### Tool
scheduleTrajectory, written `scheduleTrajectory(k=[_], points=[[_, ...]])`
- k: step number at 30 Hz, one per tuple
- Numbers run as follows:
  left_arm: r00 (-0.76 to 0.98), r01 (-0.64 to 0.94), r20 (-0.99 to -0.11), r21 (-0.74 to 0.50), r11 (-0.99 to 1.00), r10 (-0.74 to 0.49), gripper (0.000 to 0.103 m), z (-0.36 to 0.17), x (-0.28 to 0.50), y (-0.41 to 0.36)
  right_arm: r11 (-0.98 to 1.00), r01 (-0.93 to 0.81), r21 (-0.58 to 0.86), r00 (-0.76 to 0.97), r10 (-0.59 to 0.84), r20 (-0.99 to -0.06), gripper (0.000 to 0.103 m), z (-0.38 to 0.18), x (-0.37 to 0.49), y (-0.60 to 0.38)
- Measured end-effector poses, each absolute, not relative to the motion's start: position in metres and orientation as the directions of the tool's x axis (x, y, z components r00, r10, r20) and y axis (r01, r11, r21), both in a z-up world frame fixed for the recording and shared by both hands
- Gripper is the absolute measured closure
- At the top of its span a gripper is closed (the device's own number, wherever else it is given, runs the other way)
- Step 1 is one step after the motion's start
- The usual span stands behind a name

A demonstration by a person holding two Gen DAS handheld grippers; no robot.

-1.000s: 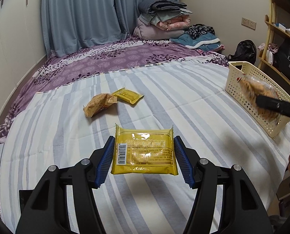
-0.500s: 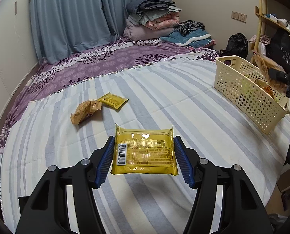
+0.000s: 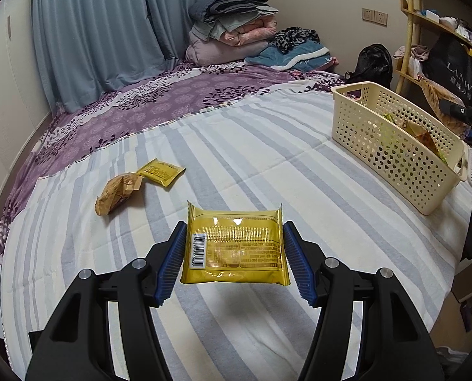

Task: Organize snacks
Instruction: 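Lower the clear cookie bag into the basket and open the right tool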

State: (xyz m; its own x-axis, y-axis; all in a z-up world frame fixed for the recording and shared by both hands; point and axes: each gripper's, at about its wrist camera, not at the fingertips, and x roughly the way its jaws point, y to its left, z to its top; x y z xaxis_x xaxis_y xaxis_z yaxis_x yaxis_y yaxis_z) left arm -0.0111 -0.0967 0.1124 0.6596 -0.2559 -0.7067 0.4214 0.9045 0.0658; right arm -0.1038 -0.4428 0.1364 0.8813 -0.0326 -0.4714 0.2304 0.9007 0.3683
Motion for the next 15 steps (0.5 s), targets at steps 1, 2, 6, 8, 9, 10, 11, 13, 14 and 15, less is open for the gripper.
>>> scheduleTrajectory(k=[1,2,6,8,9,10,11,13,14,15], points=[[0.658,0.424,-0.708,0.066,0.903,-0.257,0.041,0.112,-0.011,-0.098,0.897,0.24,0.372,0.88,-0.04,-0.473,0.039,0.135,-0.104,-0.446],[0.655,0.427,-0.71,0.065,0.902,-0.258,0.041,0.111,-0.011,-0.1,0.892,0.252,0.375,0.879,-0.049,-0.474,0.039,0.133,-0.104,-0.45],[0.646,0.437,-0.717,0.065,0.897,-0.263,0.041,0.11,-0.01,-0.107,0.887,0.291,0.359,0.873,-0.092,-0.478,0.039,0.129,-0.108,-0.462],[0.643,0.442,-0.719,0.065,0.895,-0.265,0.041,0.109,-0.01,-0.11,0.886,0.308,0.346,0.87,-0.115,-0.479,0.039,0.128,-0.108,-0.467],[0.641,0.444,-0.719,0.065,0.894,-0.266,0.041,0.109,-0.01,-0.112,0.886,0.313,0.343,0.868,-0.12,-0.481,0.039,0.127,-0.107,-0.47],[0.64,0.446,-0.72,0.065,0.893,-0.267,0.041,0.109,-0.01,-0.113,0.884,0.317,0.342,0.867,-0.124,-0.483,0.039,0.126,-0.107,-0.474],[0.638,0.449,-0.721,0.065,0.891,-0.269,0.041,0.109,-0.01,-0.114,0.883,0.327,0.338,0.864,-0.134,-0.486,0.039,0.125,-0.106,-0.477],[0.635,0.454,-0.724,0.065,0.889,-0.271,0.041,0.108,-0.01,-0.117,0.882,0.346,0.319,0.856,-0.158,-0.492,0.039,0.124,-0.106,-0.478],[0.633,0.457,-0.725,0.066,0.887,-0.272,0.041,0.108,-0.01,-0.119,0.881,0.359,0.307,0.851,-0.173,-0.497,0.039,0.123,-0.106,-0.479],[0.632,0.458,-0.726,0.066,0.887,-0.272,0.041,0.108,-0.01,-0.12,0.88,0.374,0.292,0.843,-0.191,-0.503,0.039,0.121,-0.105,-0.481]])
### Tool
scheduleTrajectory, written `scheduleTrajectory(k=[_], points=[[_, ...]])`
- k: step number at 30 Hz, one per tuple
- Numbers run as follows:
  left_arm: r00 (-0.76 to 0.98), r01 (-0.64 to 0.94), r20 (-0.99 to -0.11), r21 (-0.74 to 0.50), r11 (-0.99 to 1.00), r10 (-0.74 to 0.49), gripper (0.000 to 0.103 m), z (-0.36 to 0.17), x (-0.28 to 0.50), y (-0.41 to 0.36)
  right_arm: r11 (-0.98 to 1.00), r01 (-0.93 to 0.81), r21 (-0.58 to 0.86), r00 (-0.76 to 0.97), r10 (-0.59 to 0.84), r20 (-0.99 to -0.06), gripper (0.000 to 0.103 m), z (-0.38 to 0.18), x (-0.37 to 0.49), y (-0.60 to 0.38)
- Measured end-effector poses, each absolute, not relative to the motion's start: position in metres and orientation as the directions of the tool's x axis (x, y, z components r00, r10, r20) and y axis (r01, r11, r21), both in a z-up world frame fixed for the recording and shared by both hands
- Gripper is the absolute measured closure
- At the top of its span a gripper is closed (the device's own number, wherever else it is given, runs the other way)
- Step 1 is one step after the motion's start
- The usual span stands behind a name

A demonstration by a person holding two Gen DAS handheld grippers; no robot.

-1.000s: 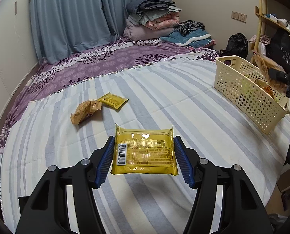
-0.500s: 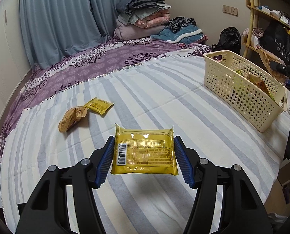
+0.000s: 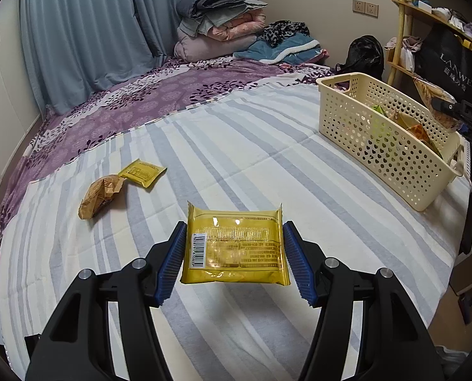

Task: Organize snacks
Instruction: 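Lower the clear cookie bag into the basket and open the right tool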

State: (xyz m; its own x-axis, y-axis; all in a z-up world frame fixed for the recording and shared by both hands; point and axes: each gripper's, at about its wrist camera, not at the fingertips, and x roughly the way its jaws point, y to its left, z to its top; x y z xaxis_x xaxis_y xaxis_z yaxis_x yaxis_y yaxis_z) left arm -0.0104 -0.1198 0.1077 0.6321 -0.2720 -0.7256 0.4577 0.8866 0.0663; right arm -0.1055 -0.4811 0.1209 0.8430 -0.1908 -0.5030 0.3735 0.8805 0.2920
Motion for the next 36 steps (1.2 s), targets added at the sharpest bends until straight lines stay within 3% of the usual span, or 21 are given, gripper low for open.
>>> scheduleTrajectory(k=[15,33,36], points=[[0.619,0.48,-0.732,0.065,0.875,-0.285,0.041,0.108,-0.013,-0.134,0.885,0.428,0.182,0.777,-0.258,-0.574,0.035,0.105,-0.098,-0.489],[0.601,0.539,-0.719,0.041,0.841,-0.35,0.041,0.126,-0.018,-0.161,0.867,0.434,0.246,0.834,-0.283,-0.474,0.035,0.129,-0.135,-0.486],[0.603,0.558,-0.71,0.048,0.829,-0.364,0.041,0.132,-0.018,-0.173,0.866,0.428,0.26,0.841,-0.276,-0.464,0.029,0.129,-0.141,-0.487]])
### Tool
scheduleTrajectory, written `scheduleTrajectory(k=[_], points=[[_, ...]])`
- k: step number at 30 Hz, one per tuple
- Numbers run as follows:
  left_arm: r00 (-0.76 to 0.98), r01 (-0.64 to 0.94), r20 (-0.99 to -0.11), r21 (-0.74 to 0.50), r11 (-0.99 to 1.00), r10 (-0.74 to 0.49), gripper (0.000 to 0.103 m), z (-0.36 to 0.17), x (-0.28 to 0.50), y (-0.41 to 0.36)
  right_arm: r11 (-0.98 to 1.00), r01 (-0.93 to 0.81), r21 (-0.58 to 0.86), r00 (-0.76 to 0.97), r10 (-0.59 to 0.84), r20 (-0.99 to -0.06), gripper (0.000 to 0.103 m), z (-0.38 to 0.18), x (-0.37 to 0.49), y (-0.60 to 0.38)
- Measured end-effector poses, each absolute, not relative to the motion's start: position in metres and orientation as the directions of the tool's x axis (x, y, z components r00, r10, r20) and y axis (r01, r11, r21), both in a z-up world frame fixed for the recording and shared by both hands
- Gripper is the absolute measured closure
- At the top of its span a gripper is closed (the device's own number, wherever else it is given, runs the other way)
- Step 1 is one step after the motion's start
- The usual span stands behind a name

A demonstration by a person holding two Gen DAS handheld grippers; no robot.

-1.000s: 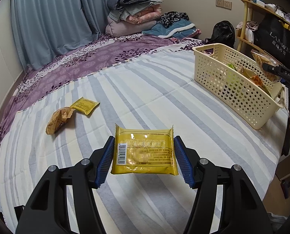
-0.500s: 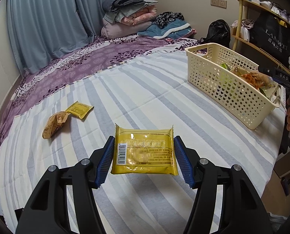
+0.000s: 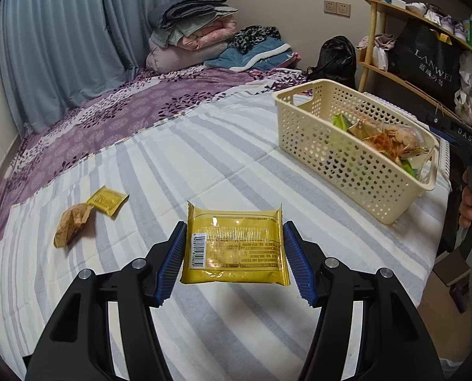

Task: Organize snacks
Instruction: 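Lower the clear cookie bag into the basket and open the right tool, then lower the yellow square pack into the basket and open the left tool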

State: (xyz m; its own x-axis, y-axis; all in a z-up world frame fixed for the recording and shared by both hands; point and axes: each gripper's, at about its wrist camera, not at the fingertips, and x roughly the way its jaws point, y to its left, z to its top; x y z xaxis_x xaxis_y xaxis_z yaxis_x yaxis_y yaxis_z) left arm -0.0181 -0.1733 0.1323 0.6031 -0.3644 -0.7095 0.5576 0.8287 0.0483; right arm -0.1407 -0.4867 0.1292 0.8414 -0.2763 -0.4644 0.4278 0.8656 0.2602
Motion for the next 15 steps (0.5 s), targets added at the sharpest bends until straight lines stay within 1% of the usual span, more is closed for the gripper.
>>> scheduleTrajectory(k=[5,9,15], points=[[0.6,0.614,-0.689,0.069,0.787,-0.407,0.041,0.146,-0.024,-0.204,0.863,0.424,0.274,0.846,-0.27,-0.459,0.023,0.127,-0.145,-0.487],[0.58,0.667,-0.677,0.075,0.741,-0.453,0.041,0.156,-0.03,-0.234,0.856,0.424,0.296,0.852,-0.265,-0.452,0.014,0.125,-0.151,-0.49],[0.515,0.737,-0.666,0.022,0.675,-0.54,0.041,0.166,-0.034,-0.278,0.848,0.431,0.309,0.852,-0.269,-0.45,0.012,0.124,-0.158,-0.497]])
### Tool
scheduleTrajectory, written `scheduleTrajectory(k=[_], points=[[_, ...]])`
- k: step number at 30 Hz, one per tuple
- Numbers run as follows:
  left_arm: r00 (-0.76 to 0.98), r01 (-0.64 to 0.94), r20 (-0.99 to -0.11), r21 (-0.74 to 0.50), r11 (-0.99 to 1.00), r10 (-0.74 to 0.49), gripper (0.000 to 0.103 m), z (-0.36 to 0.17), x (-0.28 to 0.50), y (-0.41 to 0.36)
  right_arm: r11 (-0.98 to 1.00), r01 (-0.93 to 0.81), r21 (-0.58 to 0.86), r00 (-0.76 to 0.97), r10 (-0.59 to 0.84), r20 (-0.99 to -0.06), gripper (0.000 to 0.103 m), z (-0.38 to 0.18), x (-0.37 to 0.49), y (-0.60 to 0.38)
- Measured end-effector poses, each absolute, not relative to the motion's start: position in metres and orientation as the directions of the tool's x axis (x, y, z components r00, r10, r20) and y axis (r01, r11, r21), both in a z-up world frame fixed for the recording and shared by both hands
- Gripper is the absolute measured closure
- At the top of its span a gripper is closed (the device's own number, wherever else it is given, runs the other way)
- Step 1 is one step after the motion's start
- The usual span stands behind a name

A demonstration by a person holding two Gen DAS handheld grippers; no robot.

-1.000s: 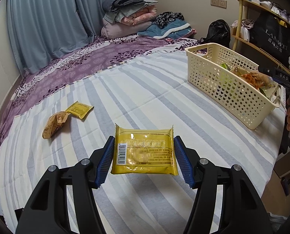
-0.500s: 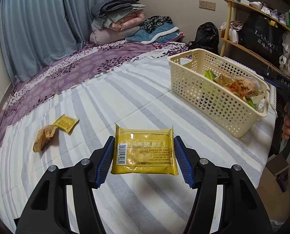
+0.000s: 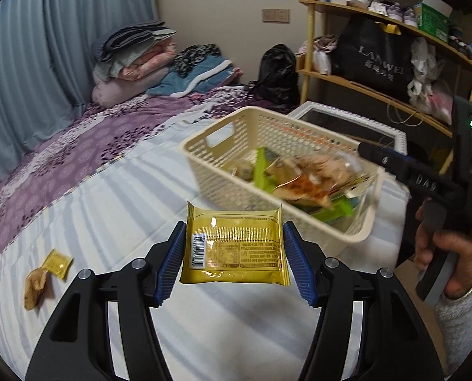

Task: Organize snacks
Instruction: 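Lower the yellow square pack into the basket and open the left tool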

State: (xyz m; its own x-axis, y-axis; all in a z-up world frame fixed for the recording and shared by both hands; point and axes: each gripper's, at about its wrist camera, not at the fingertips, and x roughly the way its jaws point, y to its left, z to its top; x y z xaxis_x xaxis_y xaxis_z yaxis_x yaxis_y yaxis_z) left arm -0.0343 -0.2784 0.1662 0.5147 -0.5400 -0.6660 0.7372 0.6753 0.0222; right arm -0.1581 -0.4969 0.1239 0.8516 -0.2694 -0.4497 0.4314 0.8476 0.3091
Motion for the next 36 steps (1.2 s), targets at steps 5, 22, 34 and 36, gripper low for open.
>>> scheduleTrajectory(k=[5,22,34,36], points=[[0.463,0.771,-0.667,-0.022,0.636,-0.584,0.041,0.165,-0.033,-0.311,0.833,0.448,0.325,0.848,-0.281,-0.449,0.012,0.121,-0.168,-0.505],[0.335,0.862,-0.663,-0.072,0.502,-0.67,0.039,0.138,-0.035,-0.377,0.799,0.492,0.346,0.831,-0.313,-0.46,0.011,0.111,-0.182,-0.526],[0.326,0.844,-0.671,-0.111,0.525,-0.666,0.021,0.122,-0.028,-0.364,0.797,0.493,0.349,0.831,-0.312,-0.462,0.011,0.111,-0.181,-0.524],[0.333,0.841,-0.669,-0.107,0.53,-0.664,0.021,0.123,-0.027,-0.36,0.801,0.489,0.346,0.832,-0.31,-0.459,0.011,0.113,-0.18,-0.522]])
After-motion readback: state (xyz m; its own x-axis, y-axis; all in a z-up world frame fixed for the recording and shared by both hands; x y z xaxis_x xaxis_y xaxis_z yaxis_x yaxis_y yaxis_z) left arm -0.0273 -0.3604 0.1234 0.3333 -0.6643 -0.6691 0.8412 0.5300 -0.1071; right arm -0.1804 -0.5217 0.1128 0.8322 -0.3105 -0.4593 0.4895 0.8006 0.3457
